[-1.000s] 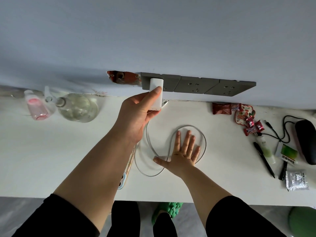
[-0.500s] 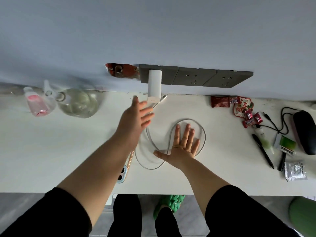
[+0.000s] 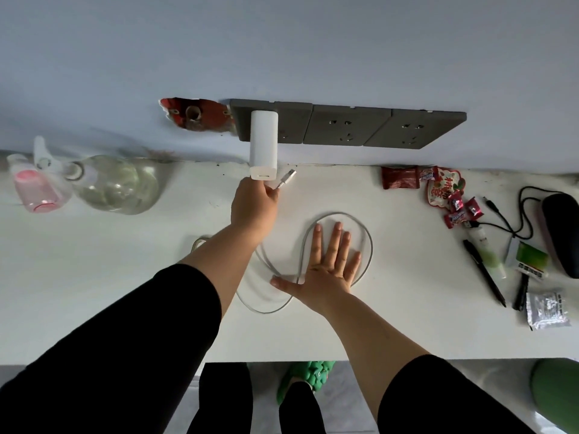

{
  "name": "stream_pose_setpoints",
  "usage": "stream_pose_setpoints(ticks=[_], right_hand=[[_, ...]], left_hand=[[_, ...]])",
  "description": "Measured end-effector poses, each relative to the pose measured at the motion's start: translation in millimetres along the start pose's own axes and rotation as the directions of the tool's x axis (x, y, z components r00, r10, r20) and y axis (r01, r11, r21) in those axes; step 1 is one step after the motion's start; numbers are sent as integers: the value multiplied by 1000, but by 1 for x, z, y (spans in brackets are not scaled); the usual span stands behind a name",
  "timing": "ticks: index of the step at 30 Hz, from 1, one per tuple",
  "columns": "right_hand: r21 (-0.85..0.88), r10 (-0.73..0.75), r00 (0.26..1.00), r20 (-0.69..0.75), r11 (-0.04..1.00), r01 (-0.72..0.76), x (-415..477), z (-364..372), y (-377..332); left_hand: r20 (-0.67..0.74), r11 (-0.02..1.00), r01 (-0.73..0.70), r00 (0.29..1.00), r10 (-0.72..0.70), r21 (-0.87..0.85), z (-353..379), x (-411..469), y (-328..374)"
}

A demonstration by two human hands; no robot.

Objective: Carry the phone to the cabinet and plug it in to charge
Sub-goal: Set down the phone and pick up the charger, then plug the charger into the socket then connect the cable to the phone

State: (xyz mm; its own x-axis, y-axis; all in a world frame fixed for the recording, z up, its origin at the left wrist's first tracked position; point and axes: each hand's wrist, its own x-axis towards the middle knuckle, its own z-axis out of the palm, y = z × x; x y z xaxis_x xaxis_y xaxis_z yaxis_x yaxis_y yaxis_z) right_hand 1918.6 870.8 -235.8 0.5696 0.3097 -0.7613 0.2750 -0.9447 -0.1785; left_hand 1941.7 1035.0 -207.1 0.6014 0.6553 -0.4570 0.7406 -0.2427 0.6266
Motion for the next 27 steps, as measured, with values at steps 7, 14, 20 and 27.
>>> stream_pose_setpoints(ticks=[7,14,20,27], right_hand=[[-8,5,1000,16,1000,-5,-1,-2,1],[45,-82,994,68,996,79,-8,-20,6],[-75,-138,989,50,987,141,-23,-26,44],[-62,-151,985,85,986,156,-19,-29,46]], left_hand=[[65,923,129,991,-113,-362,-29,-35,-5],[114,775,265,963,-245,-573,-54,-83,4],[116,579,256,957,-267,-775,-60,-102,19],[120,505,219,968,-221,-835,-62,-102,33]])
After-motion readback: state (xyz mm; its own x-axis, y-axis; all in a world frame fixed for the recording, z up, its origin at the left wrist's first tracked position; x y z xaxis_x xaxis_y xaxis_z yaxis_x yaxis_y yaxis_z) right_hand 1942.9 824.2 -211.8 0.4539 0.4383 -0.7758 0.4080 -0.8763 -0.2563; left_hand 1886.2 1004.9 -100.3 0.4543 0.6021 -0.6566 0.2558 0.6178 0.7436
